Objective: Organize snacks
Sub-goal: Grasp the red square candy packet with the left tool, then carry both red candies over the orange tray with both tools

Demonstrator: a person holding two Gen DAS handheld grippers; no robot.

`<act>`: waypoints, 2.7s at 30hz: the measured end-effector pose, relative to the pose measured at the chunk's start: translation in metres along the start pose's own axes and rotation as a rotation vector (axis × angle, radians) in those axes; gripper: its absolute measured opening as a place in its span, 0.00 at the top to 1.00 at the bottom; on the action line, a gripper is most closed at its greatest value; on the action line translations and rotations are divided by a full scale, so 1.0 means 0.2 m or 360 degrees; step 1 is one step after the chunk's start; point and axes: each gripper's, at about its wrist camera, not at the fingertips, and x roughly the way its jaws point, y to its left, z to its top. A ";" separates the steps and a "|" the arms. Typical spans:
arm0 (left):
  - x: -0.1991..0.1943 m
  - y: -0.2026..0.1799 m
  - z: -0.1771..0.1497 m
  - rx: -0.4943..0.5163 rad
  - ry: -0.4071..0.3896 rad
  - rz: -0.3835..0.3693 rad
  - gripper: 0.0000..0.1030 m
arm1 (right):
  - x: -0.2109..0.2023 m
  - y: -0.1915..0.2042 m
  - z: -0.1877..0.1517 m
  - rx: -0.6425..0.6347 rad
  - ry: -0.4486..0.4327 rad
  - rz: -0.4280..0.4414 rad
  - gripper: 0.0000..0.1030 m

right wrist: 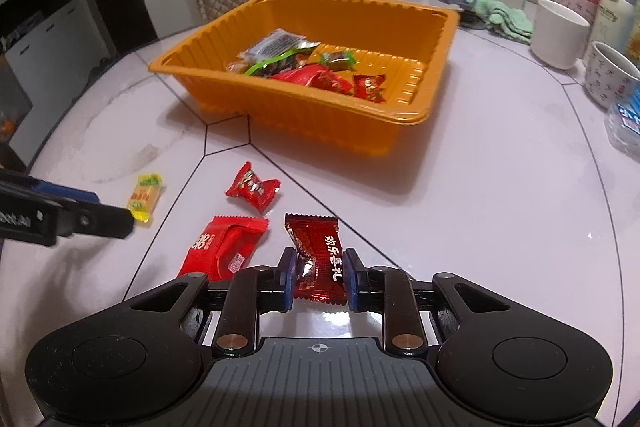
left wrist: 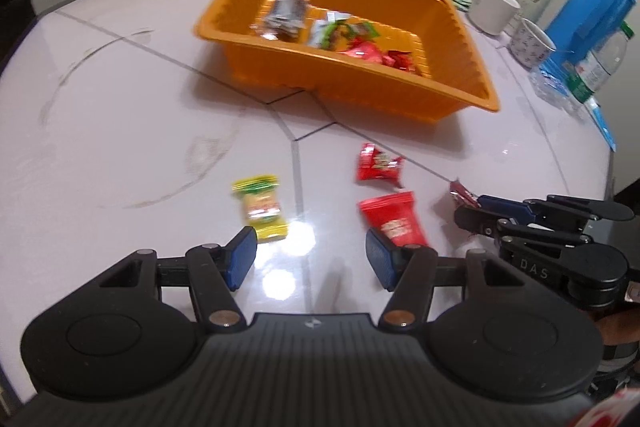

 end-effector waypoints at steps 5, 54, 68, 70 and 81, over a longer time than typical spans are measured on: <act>0.06 -0.12 0.02 0.0059 0.0017 -0.0045 0.45 | -0.04 -0.05 0.00 0.0066 -0.0010 -0.0006 0.76; 0.17 -0.35 -0.04 0.0194 0.0055 -0.0062 0.79 | -0.20 -0.18 -0.10 0.0201 -0.0051 -0.0019 0.76; -0.05 -0.22 -0.01 0.0086 -0.0054 -0.0055 0.79 | -0.28 -0.12 -0.04 0.0148 -0.0108 0.0046 0.76; -0.08 -0.19 0.01 0.0061 -0.0079 -0.0055 0.79 | -0.29 -0.11 -0.01 0.0131 -0.0124 0.0057 0.76; -0.19 -0.11 0.22 0.0032 -0.0234 -0.0018 0.79 | -0.31 -0.06 0.19 0.0009 -0.0232 0.0099 0.76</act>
